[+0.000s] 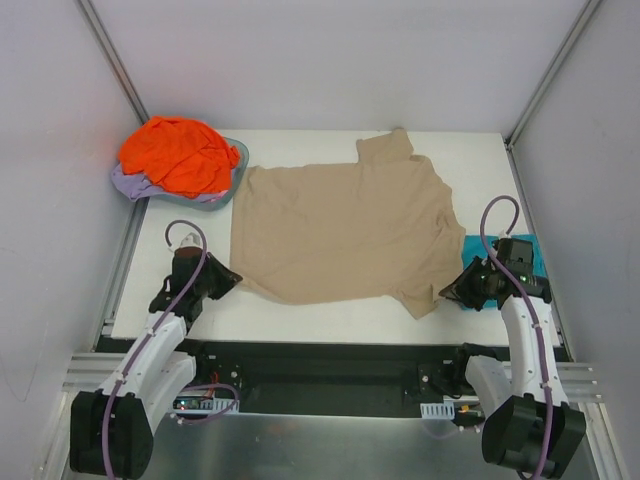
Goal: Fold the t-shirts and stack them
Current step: Flatten out the tshirt
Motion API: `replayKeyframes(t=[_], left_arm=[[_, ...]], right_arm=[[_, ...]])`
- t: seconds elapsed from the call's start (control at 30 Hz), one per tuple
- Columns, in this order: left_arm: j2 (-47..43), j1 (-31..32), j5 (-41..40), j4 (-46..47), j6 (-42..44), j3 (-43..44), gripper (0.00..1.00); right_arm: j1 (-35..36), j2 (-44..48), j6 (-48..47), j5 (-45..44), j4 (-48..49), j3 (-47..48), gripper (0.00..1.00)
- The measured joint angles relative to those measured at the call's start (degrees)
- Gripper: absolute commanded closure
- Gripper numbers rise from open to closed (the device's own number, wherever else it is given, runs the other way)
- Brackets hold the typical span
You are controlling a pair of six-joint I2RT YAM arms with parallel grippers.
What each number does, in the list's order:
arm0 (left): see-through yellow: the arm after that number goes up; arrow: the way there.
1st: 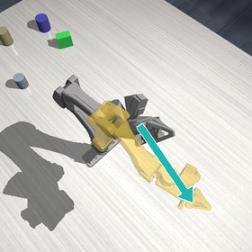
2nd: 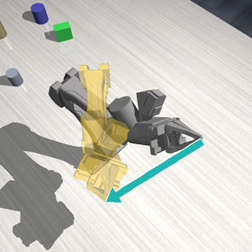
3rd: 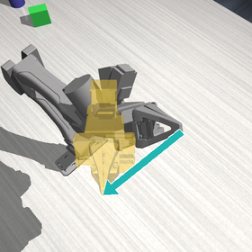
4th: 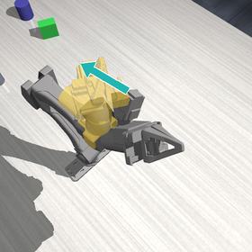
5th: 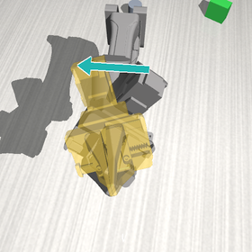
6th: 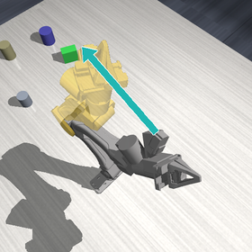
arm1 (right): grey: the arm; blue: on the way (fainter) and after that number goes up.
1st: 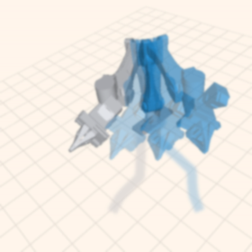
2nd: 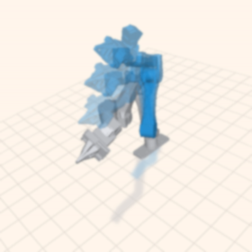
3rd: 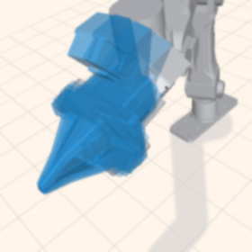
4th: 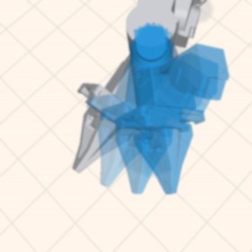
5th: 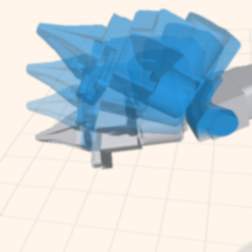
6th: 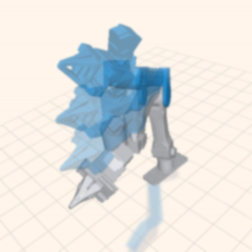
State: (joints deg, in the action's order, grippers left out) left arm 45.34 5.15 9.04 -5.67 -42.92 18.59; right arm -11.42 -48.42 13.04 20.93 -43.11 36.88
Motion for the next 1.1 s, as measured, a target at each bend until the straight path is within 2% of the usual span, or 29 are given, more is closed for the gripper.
replayKeyframes(t=[0.23,0.6,0.8,0.97,1.1], left_arm=[[-4.9,0.0,0.8,-3.5,-5.6,-4.5,1.0],[-22.7,0.0,-7.9,-28.3,-13.9,0.1,1.0],[-23.4,0.0,-8.0,-36.8,-16.3,0.3,1.0],[-23.3,0.0,-8.0,-40.0,-17.4,0.7,1.0],[-22.8,0.0,-8.3,-41.2,-17.6,2.3,1.0]], right_arm=[[0.0,1.4,-0.5,-3.7,-9.0,-0.2,0.9],[0.0,7.0,-1.0,-12.0,-23.6,10.3,0.89],[0.0,9.9,-1.2,-14.1,-29.6,11.2,0.89],[0.0,13.7,-0.7,-15.7,-31.3,10.6,0.88],[0.0,12.4,-0.7,-16.0,-31.9,9.6,0.88]])
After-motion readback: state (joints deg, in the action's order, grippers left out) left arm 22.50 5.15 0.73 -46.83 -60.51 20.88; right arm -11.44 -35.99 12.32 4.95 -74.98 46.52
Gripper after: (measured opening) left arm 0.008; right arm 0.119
